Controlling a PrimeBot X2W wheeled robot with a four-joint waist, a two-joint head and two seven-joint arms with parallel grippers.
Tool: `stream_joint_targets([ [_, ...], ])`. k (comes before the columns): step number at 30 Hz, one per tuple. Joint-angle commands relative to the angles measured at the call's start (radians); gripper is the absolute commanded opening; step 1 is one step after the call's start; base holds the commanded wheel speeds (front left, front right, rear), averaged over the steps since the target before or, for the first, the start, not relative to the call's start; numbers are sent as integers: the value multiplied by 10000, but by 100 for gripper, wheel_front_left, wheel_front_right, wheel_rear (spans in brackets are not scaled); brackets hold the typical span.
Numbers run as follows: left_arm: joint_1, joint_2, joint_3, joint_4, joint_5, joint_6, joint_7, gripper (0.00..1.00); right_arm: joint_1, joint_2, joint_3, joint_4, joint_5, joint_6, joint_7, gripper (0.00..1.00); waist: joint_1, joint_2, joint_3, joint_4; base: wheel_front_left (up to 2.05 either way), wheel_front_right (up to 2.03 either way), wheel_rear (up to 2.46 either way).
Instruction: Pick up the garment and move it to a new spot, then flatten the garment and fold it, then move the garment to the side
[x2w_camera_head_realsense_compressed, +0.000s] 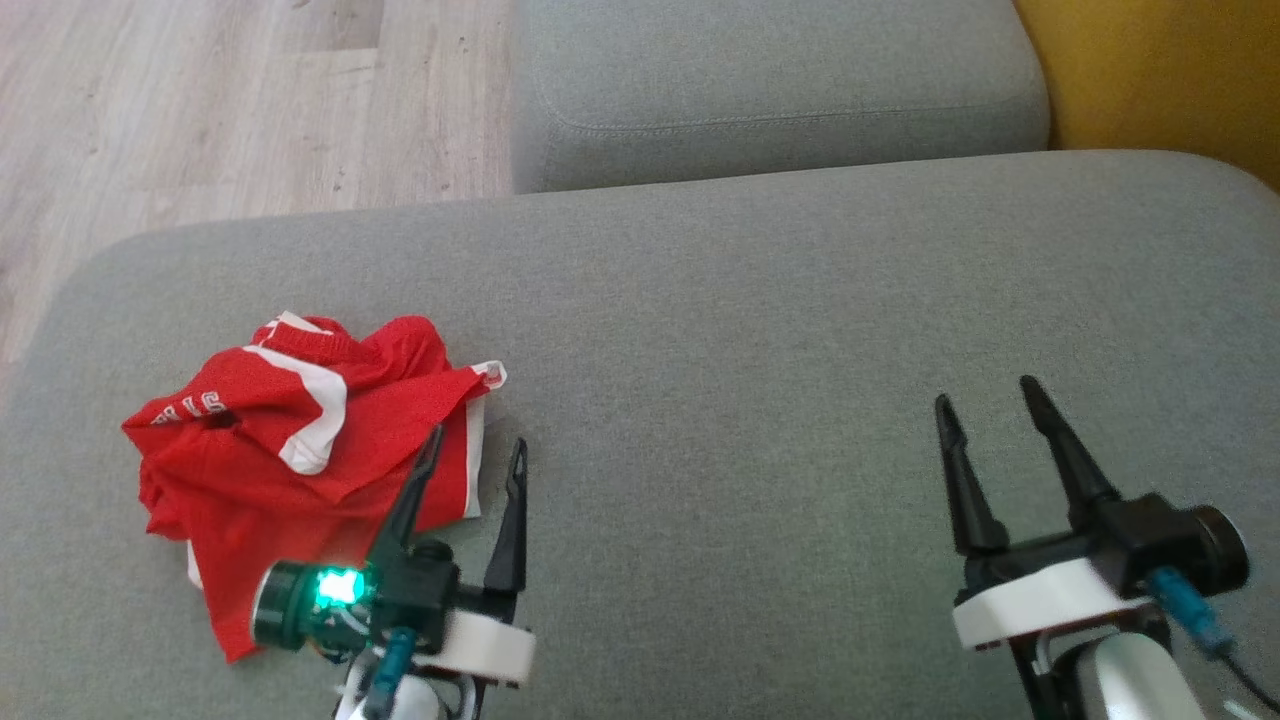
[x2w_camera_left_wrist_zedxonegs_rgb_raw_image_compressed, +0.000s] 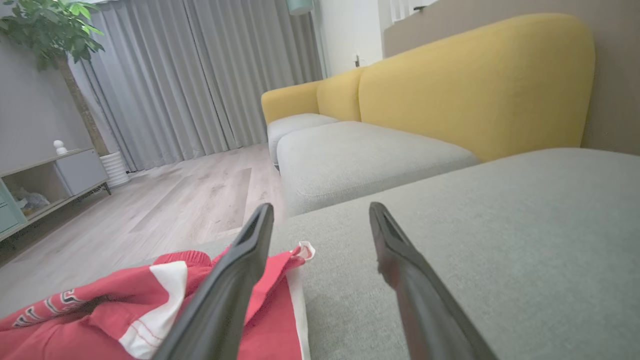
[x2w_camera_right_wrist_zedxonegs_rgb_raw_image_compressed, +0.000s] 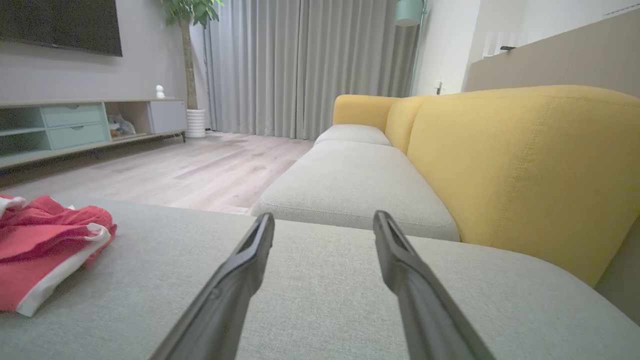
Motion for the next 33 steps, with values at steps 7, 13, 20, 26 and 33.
stream_joint_targets([
  [7, 44, -274, 767, -972, -611, -124, -315, 100, -75, -96, -148, -359, 790, -7, -484, 100, 0, 0, -54, 96, 0, 0, 0],
  [13, 416, -432, 1018, -911, -526, -384, -492, 100, 131, -100, -372, 74, 1255, -7, -706, 100, 0, 0, -103, 81, 0, 0, 0],
  [20, 490, -508, 884, 35, -663, -867, -519, 100, 162, -100, -351, 695, 1540, -7, -741, 100, 0, 0, -136, -1, 0, 0, 0],
  [26, 386, -607, 997, 220, -641, -957, -519, 100, 82, -100, -265, 761, 1555, -7, -743, 100, 0, 0, -165, -47, 0, 0, 0],
  [33, 422, -644, 1196, 170, -480, -923, -519, 100, 104, -100, -89, 684, 1496, -7, -744, 100, 0, 0, -218, 148, 0, 0, 0],
])
